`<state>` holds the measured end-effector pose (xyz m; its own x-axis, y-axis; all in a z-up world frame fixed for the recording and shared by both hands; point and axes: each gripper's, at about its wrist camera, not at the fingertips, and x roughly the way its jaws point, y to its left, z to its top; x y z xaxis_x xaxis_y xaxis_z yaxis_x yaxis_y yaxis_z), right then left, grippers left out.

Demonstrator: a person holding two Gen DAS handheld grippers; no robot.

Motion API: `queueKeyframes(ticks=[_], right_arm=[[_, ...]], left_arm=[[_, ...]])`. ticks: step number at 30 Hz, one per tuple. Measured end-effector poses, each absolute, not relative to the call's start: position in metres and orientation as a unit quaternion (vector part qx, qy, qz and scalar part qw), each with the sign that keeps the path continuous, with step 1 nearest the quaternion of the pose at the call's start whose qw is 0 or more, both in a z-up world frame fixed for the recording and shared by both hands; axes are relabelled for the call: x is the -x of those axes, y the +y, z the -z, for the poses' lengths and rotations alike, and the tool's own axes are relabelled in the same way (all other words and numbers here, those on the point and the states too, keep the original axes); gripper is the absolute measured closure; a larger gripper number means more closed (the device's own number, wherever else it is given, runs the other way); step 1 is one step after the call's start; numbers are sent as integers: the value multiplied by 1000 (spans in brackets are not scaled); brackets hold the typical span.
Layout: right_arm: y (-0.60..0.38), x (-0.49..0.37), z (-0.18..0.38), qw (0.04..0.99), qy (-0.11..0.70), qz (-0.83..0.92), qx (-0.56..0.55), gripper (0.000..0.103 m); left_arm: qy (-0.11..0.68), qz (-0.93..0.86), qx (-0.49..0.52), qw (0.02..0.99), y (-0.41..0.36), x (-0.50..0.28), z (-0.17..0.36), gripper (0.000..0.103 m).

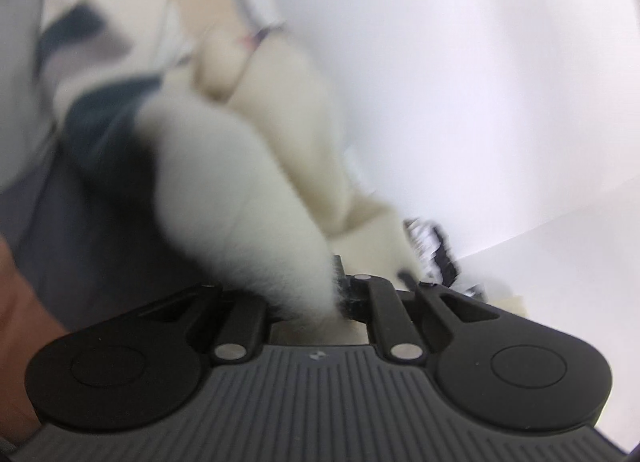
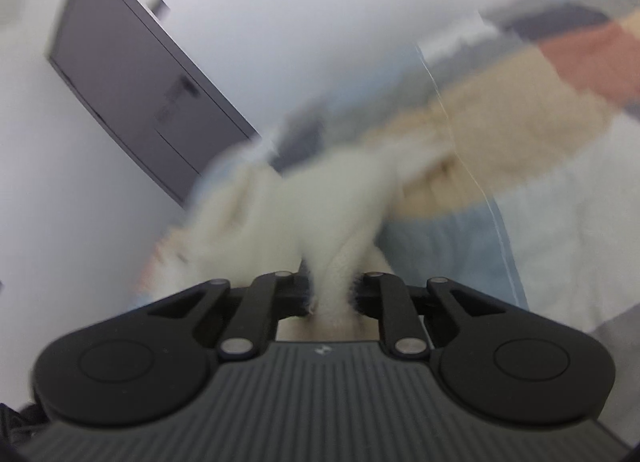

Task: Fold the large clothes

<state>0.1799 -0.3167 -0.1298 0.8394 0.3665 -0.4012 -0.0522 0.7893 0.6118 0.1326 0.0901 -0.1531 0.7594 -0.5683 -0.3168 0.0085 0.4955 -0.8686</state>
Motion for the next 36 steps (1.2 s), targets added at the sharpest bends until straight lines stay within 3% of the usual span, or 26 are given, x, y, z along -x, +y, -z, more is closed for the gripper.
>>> queueKeyframes(ticks=[15, 29, 33, 36], right_arm=[[-286, -96, -59, 961, 85, -153, -213, 89], [-284, -48, -260, 964, -79, -171, -188, 89], [-284, -69, -297, 967, -80, -165, -174, 89], [-282, -105, -300, 972, -58, -152, -168, 89]], left_arm=[[103, 225, 454, 856, 137, -107, -32, 92], [-49, 257, 373, 890, 124, -94, -268, 92], [-36, 260, 365, 893, 125, -123, -293, 91], [-8, 250, 376, 893, 128, -172, -279, 91]])
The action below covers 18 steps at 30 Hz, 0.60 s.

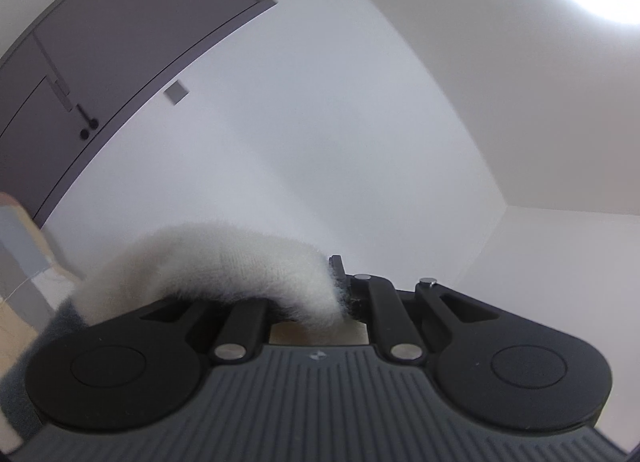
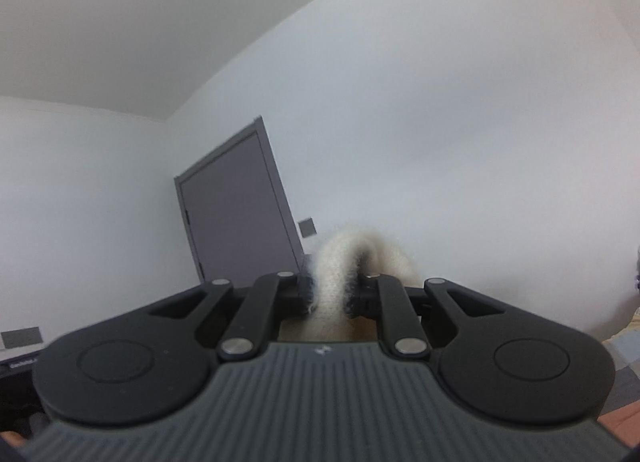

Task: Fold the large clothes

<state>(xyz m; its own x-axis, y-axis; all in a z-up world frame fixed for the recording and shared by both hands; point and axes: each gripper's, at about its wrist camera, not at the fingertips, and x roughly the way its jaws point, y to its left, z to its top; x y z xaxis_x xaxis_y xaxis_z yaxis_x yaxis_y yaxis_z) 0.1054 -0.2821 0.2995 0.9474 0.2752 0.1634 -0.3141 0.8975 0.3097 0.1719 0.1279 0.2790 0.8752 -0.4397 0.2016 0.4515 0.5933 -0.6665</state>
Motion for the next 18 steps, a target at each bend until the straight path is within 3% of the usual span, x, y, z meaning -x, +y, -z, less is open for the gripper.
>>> queueKeyframes(ticks=[7, 18], right_arm=[[-275, -228, -224, 986, 16, -92, -139, 89], [-269, -468, 10, 979, 153, -38, -129, 88]], left_arm=[[84, 215, 363, 903, 122, -335, -164, 91], [239, 124, 299, 916, 118, -562, 79, 91]])
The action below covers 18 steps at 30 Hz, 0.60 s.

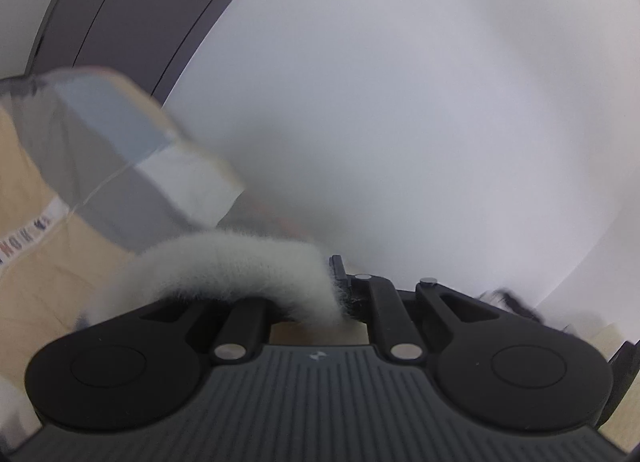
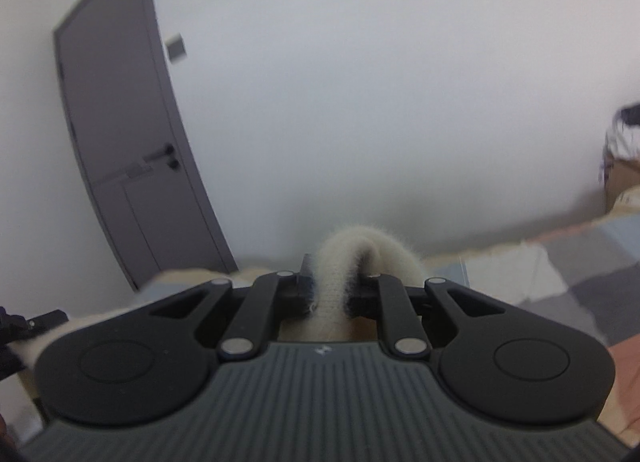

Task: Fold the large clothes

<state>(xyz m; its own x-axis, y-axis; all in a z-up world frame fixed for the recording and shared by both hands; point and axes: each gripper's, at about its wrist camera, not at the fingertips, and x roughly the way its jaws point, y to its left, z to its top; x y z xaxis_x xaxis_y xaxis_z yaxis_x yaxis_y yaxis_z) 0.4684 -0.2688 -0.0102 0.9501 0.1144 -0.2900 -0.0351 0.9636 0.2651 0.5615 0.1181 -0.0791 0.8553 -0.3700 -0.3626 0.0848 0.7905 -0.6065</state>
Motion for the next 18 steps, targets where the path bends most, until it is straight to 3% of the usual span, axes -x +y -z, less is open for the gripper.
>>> queueKeyframes(ticks=[6, 14, 16, 17, 18], right_arm=[[-266, -553, 129, 965, 229, -13, -128, 88], [-259, -588, 184, 952, 280, -4, -123, 88], [-256, -586, 180, 954, 279, -6, -113, 86], [-254, -585, 179, 954, 278, -7, -109, 84], [-254, -584, 177, 955, 278, -9, -106, 81]], left_arm=[[293, 115, 249, 916, 110, -642, 166, 91], [343, 98, 220, 908, 104, -678, 222, 89], [353, 98, 216, 905, 104, -674, 224, 81], [359, 97, 210, 904, 100, -661, 215, 67], [364, 97, 202, 904, 99, -657, 211, 46]])
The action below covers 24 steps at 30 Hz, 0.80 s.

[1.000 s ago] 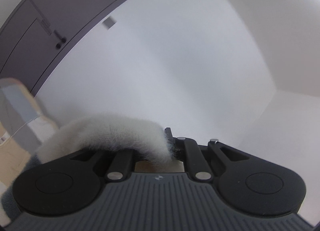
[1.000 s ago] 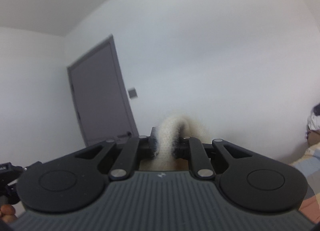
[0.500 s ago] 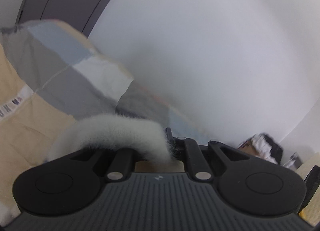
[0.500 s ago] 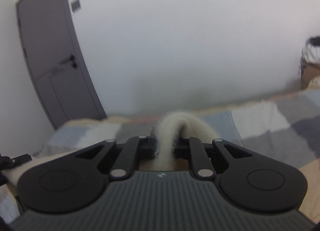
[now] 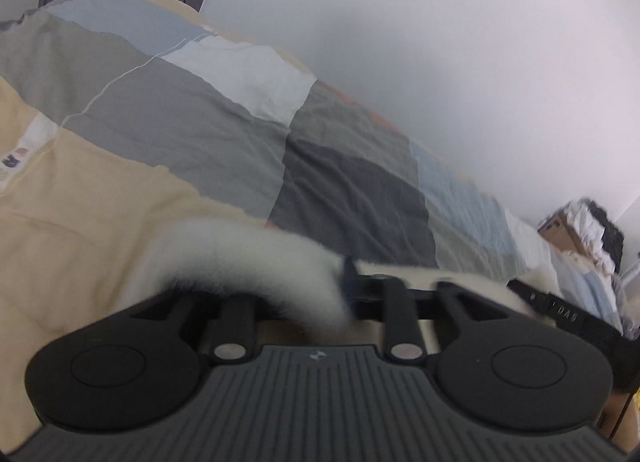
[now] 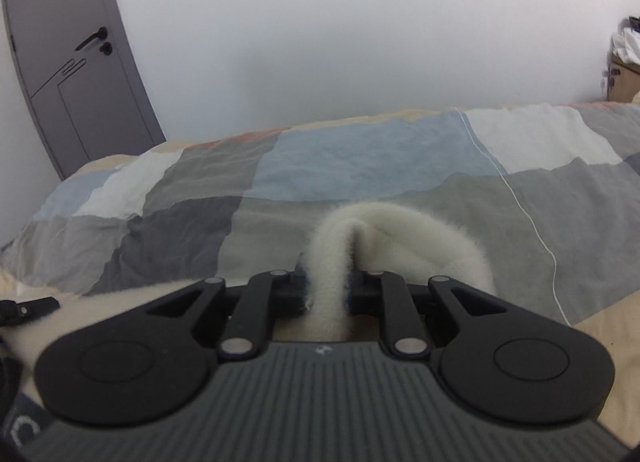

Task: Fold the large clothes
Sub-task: 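Lower the sweater flat and open both grippers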

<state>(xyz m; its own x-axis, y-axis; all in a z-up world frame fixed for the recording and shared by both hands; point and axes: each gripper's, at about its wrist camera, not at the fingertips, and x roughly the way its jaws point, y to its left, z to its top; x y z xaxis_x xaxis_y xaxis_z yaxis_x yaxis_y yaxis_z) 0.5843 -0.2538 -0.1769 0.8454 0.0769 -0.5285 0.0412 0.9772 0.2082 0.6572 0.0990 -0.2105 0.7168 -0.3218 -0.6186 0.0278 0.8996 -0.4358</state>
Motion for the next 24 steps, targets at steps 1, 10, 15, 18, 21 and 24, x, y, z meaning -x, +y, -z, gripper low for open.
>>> queueKeyframes(ticks=[1, 10, 15, 18, 21, 24], right_arm=[[-255, -581, 174, 954, 279, -12, -106, 78], [-253, -497, 128, 954, 273, -36, -115, 47], [-251, -421, 99, 959, 265, -39, -97, 47], [-251, -369, 88, 958, 269, -39, -88, 47], [-253, -321, 84, 956, 278, -34, -84, 47], [-257, -278, 86, 955, 284, -33, -78, 47]], left_arm=[[364, 95, 190, 907, 97, -649, 203, 35], [347, 89, 87, 930, 75, -547, 147, 16], [339, 94, 57, 934, 69, -471, 105, 6], [341, 94, 34, 935, 66, -421, 79, 2], [351, 93, 17, 932, 63, -366, 56, 0], [364, 92, 28, 927, 65, -312, 39, 0]])
